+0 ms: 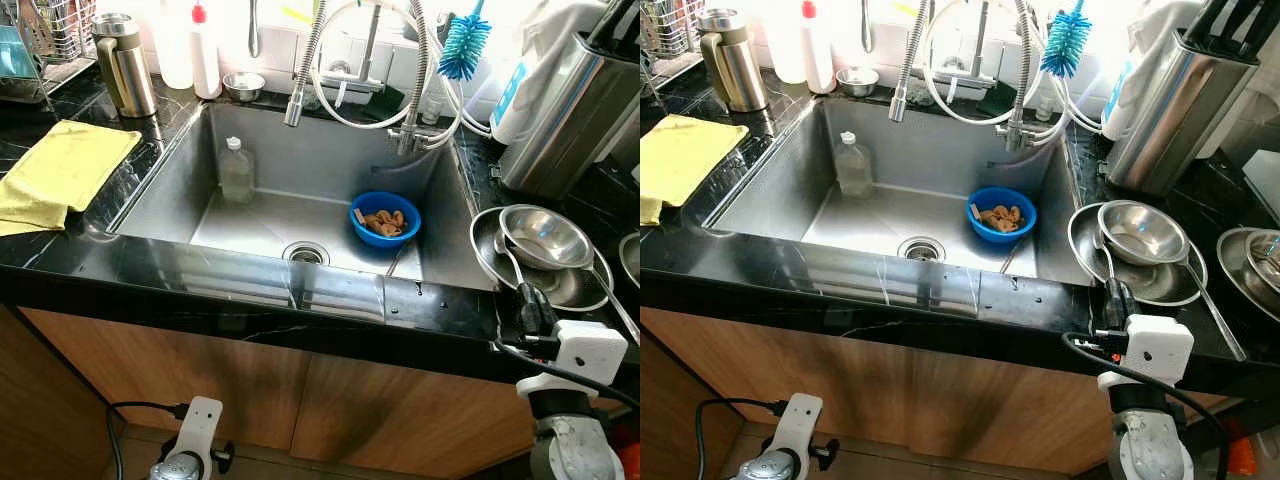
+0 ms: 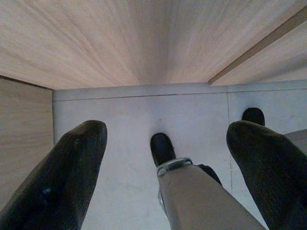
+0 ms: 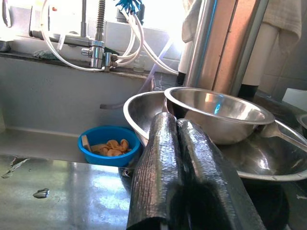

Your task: Kitchen organization

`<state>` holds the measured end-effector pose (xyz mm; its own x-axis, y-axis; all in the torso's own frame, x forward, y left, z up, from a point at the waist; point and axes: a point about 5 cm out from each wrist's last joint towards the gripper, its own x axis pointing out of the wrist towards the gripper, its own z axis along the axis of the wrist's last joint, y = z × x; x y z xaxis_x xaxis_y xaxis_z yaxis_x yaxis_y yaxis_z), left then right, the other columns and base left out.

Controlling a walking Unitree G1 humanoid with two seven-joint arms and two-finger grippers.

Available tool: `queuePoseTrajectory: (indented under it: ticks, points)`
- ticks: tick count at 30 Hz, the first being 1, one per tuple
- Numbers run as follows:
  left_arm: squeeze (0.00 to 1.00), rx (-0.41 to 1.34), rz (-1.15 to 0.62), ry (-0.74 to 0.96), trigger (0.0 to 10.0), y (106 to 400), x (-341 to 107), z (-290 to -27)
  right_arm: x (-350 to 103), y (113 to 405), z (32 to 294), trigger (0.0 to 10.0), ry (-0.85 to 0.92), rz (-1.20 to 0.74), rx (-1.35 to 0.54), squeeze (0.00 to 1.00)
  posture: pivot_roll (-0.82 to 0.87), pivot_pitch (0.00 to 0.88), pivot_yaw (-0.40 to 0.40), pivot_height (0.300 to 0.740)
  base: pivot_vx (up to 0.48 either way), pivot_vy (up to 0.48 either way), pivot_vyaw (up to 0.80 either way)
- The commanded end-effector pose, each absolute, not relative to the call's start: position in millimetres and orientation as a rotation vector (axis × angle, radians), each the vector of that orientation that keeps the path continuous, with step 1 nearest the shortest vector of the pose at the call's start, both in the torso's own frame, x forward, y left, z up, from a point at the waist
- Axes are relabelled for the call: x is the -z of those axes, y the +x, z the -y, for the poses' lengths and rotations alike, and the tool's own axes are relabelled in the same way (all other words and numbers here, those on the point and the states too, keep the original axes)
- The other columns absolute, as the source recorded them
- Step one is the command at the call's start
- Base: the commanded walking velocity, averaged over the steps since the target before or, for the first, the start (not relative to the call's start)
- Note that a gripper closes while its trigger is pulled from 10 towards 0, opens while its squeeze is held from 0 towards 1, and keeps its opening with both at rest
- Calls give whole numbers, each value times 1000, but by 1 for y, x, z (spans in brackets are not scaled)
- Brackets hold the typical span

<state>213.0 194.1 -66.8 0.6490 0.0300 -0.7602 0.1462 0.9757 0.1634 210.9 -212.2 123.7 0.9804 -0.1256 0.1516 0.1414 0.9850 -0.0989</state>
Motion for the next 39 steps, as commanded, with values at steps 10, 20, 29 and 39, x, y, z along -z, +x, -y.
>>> queuePoseTrajectory:
  ticks: [10,20,29,39]
  points:
    - [0,79,-870,225,10000,211,69,-191,-140,216,216,10000,-112,197,156,0,152,79,-140,736,0,0,0]
    - [0,80,-872,222,10000,211,69,-190,-138,220,212,10000,-68,165,139,0,152,86,-141,736,0,0,0]
    - [0,81,-873,221,10000,211,69,-190,-133,222,211,10000,-94,106,114,0,153,87,-141,736,0,0,0]
    - [0,85,-872,222,10000,211,69,-190,-127,218,210,10000,-215,3,-50,0,151,74,-141,736,0,0,0]
